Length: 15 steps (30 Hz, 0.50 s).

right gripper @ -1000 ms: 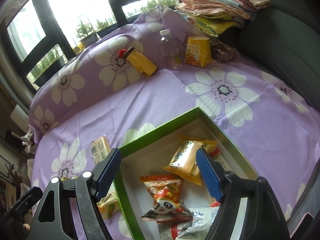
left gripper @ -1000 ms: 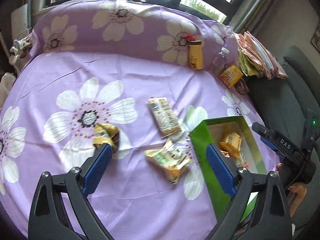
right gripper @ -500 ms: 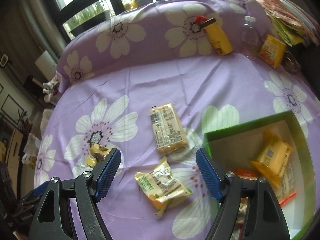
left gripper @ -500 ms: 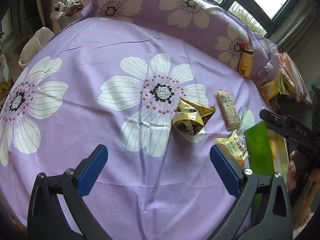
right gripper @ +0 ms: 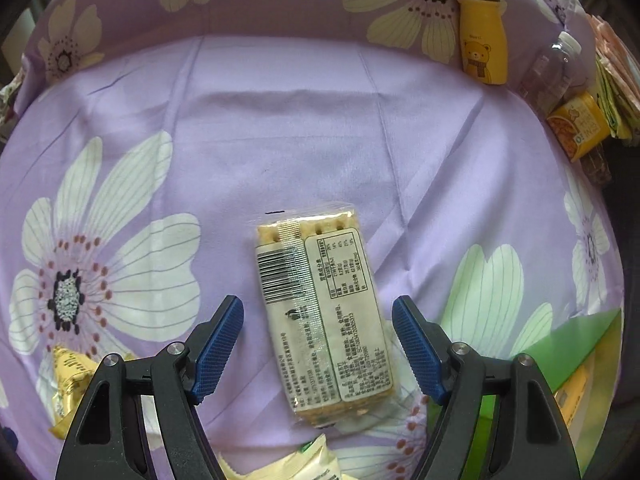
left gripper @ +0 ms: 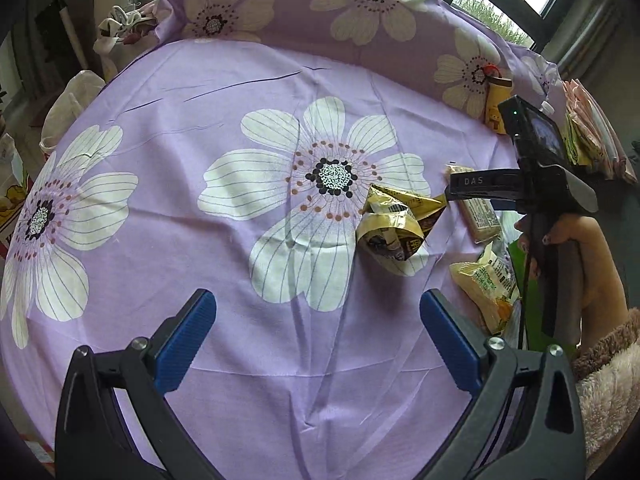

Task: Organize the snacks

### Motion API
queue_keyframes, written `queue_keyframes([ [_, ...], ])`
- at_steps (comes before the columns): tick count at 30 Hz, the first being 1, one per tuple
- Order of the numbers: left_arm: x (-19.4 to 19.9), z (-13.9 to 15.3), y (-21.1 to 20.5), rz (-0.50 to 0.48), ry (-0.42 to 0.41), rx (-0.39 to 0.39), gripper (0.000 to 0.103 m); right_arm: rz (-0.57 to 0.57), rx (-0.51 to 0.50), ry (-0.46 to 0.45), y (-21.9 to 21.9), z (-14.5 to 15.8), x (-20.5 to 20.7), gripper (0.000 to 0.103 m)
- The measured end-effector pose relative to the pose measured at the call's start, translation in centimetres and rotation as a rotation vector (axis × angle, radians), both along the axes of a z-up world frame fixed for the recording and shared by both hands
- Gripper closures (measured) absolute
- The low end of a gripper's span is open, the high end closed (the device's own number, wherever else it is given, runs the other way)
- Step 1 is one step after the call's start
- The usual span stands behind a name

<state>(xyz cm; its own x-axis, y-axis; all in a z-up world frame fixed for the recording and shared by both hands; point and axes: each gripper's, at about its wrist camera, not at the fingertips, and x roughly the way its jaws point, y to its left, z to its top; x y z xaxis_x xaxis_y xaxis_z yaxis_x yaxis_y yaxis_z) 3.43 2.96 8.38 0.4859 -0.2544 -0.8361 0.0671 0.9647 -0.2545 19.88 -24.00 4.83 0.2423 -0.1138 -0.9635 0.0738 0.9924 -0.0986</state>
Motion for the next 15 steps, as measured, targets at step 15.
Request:
queue_keyframes([
  [15, -0.1, -0.4, -0.7, -0.012, 0.007, 0.026, 0.001, -0.001, 0.218, -0.072, -1.5, 2.0, -3.0, 0.044],
])
